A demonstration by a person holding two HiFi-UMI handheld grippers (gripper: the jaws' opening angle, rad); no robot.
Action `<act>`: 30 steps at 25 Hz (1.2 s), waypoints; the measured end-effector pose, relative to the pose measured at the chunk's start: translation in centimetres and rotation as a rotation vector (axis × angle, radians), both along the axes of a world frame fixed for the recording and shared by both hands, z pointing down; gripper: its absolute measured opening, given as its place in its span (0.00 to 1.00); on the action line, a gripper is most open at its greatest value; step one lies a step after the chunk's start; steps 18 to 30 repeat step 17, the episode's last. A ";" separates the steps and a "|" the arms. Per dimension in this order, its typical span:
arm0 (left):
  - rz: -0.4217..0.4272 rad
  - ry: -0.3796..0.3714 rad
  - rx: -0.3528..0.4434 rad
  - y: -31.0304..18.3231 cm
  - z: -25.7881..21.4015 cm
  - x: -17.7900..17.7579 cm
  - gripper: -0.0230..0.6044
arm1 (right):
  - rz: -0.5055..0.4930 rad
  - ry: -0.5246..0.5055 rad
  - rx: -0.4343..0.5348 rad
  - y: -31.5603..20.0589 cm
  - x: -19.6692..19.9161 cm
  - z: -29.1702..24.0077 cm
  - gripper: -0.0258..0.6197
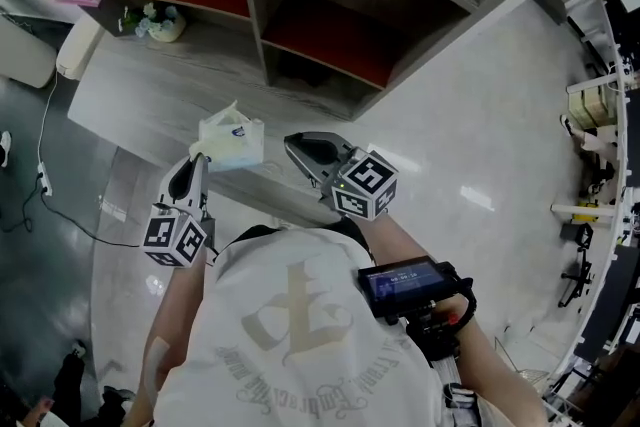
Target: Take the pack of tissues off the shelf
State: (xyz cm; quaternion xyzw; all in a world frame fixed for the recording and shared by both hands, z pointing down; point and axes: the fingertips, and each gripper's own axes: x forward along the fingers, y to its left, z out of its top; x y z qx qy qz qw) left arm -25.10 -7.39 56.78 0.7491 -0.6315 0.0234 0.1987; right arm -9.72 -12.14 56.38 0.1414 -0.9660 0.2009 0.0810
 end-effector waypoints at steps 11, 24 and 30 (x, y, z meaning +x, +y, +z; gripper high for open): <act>-0.024 -0.003 -0.003 -0.5 0.0 -0.3 0.09 | -0.015 -0.010 0.031 -1.0 -0.7 -1.2 0.04; -0.023 -0.002 -0.007 -0.6 0.1 0.2 0.09 | -0.011 -0.004 0.026 -0.8 0.1 -1.0 0.04; -0.023 -0.002 -0.007 -0.6 0.1 0.2 0.09 | -0.011 -0.004 0.026 -0.8 0.1 -1.0 0.04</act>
